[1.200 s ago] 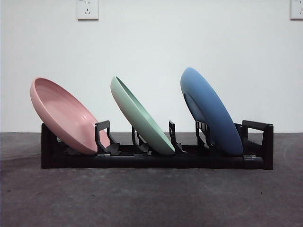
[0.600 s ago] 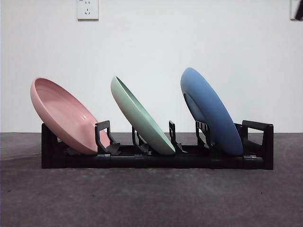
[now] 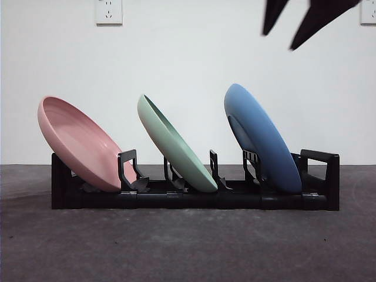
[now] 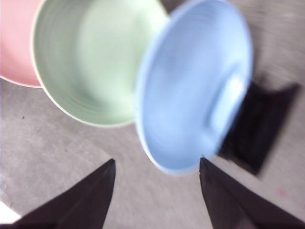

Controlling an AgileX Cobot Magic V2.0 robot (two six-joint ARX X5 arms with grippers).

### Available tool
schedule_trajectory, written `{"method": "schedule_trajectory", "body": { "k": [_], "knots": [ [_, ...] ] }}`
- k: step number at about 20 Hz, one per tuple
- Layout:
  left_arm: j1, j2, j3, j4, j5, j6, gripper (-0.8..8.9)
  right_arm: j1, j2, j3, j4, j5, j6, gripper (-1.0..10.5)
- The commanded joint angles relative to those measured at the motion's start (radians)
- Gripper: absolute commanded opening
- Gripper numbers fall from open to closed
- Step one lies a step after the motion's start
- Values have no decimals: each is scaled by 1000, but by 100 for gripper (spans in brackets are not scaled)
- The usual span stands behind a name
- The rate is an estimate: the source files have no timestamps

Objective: Place the plate

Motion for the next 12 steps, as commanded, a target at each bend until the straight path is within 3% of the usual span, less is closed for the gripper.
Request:
{"method": "schedule_trajectory", "body": {
  "k": [1,12],
  "knots": [
    [-2,5,25,10,2,6,366,36,70,34,46,6,3,273],
    [-2,5,25,9,2,6,366,77,225,35,161,27,3,220]
  ]
}}
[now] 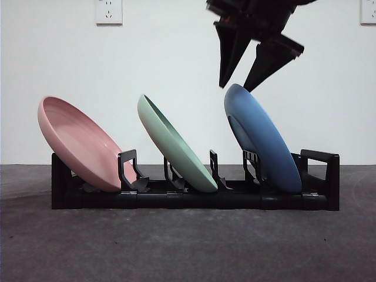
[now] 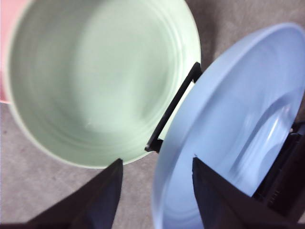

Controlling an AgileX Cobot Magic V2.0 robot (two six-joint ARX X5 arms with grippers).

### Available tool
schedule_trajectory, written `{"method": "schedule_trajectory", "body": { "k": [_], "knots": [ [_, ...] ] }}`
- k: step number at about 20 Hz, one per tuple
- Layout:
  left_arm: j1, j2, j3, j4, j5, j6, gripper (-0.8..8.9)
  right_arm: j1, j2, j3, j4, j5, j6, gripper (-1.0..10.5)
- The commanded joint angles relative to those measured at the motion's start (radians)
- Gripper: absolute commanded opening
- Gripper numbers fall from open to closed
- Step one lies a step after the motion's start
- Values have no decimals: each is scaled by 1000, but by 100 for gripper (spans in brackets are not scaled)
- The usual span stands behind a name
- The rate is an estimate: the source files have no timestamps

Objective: Place the plate

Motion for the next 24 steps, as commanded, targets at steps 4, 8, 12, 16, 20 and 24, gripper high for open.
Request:
{"method": "schedule_trajectory", "body": {
  "k": [4,8,12,16,20,24],
  "knots": [
    [-2,5,25,9,2,6,366,9,45,26,26,3,3,100],
    [-2,5,25,5,2,6,366,9,44,26,23,3,3,34],
    [-2,5,25,2,2,6,366,10,38,45,6,-8,4,19],
    [-2,5,25,2,2,6,366,10,6,108,-48,-70,3,19],
    [-2,5,25,2,2,6,366,10,-58,157,-60,-169,-2,19],
    [-2,5,25,3,2,6,366,29,-143,163,-128,-194,-66,19]
  ]
}}
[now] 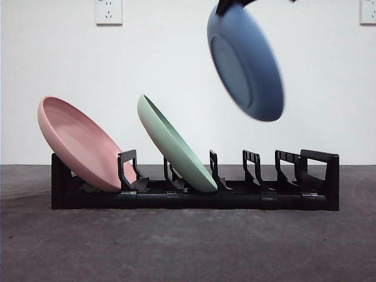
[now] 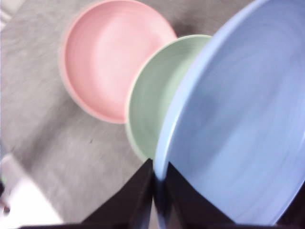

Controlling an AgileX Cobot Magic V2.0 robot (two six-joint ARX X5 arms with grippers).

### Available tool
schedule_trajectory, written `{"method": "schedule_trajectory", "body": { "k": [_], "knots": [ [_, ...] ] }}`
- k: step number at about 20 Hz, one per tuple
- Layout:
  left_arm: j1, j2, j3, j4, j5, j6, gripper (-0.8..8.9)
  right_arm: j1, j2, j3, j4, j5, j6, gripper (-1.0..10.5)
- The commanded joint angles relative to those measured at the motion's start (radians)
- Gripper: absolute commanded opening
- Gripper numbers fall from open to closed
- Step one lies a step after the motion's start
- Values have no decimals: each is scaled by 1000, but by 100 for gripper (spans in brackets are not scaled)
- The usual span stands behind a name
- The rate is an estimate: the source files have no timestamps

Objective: Place the plate

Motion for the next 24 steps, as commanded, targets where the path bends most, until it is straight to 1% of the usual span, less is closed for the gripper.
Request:
{"method": "schedule_trajectory", "body": {
  "k": [1,3,4,7,9,11,13,16,18,21,24],
  "knots": [
    [-2,5,25,6,2,7,366,36,-40,19,-38,5,-68,19],
    [-2,5,25,6,2,7,366,89,-117,-27,-13,54,-79,19],
    [-2,5,25,6,2,7,366,123,-168,-75,33,92,-79,19],
    [-2,5,25,8,2,11,366,239,-369,-311,249,256,-81,19],
    [-2,5,25,10,2,11,366,318,-480,-448,341,348,-84,19],
    [-2,5,25,11,2,11,366,411,-589,-575,375,453,-91,19],
    [-2,5,25,13,2,11,366,501,-669,-665,358,536,-97,19],
    [-2,5,25,13,2,11,366,635,-734,-761,280,592,-101,18],
    [-2,5,25,19,2,11,366,721,-736,-799,205,640,-78,18],
    [-2,5,25,36,2,11,366,827,-708,-845,190,648,-75,18],
    [-2,5,25,36,2,11,366,911,-611,-849,196,645,-80,18]
  ]
}}
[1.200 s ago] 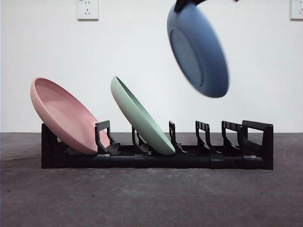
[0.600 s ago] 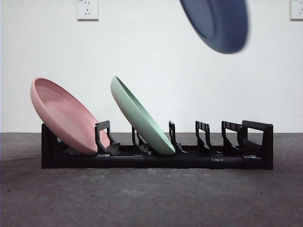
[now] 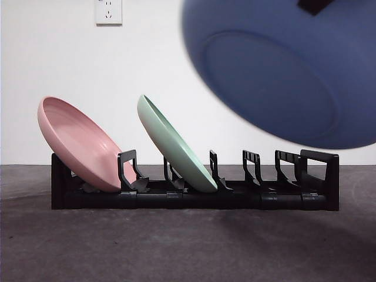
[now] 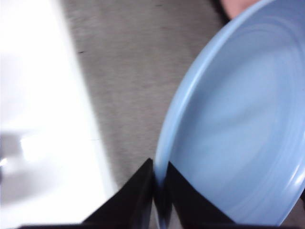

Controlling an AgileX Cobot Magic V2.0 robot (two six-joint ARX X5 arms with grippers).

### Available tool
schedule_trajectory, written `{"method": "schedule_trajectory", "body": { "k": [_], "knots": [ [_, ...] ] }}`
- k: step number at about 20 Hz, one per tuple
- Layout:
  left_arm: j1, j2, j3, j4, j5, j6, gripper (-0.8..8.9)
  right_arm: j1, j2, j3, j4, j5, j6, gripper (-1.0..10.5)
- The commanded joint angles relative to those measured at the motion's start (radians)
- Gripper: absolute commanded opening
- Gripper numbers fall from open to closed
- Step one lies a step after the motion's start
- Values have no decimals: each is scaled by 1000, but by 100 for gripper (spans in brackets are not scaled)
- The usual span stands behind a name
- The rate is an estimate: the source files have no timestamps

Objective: Place the plate

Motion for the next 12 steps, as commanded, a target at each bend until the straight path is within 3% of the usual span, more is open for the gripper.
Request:
{"method": "schedule_trajectory", "body": {
  "k": [1,12],
  "knots": [
    [-2,5,25,9,2,10,366,48,86,10,26,4,-16,18],
    [-2,5,25,8,2,10,366,-35,488,10,266,-14,-118,18]
  ]
}}
